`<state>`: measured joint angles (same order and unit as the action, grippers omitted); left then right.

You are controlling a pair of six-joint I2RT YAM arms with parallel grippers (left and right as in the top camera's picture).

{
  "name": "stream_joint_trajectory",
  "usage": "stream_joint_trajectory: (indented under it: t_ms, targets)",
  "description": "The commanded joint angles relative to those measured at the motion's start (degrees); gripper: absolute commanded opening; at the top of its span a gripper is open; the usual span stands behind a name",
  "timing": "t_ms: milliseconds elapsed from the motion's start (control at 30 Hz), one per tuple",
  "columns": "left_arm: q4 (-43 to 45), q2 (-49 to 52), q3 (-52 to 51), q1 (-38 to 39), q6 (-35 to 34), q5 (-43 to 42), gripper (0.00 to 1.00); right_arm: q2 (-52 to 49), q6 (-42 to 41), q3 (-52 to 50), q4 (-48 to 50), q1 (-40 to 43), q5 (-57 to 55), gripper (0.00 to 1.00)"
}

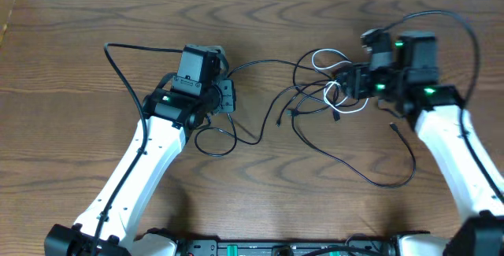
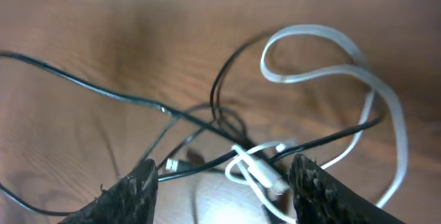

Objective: Untangle cables

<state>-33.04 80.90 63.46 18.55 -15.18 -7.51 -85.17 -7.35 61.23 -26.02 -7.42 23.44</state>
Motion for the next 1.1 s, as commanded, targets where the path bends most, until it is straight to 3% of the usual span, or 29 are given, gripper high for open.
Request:
stream_joint_trajectory:
  t_ms: [0, 300, 700, 867, 1067]
  targets:
    - [-0.13, 0.44, 0.52, 0.2, 0.55, 0.74, 0.07, -2.16, -7.8, 0.57, -2.1, -3.21, -7.78, 0.58]
    - [-0.07, 0.44, 0.52, 0.2, 0.55, 0.74, 0.08, -3.72, -16.09, 0.57, -6.97, -7.45, -18.69, 0.55]
    - [0.07, 0.44, 0.52, 0.2, 0.55, 0.74, 0.08, -9.03, -16.41, 0.52, -5.99, -10.25, -14.69, 0.48]
    - [0.07, 0.44, 0.52, 0.2, 0.55, 0.72, 0.07, -11.52, -16.35, 0.52, -1.64, -11.65, -16.74, 0.52]
    - [0.07, 0.44, 0.52, 0.2, 0.55, 0.72, 0.07, -11.67, -16.35, 0.52, 4.68, -12.2, -17.86, 0.49]
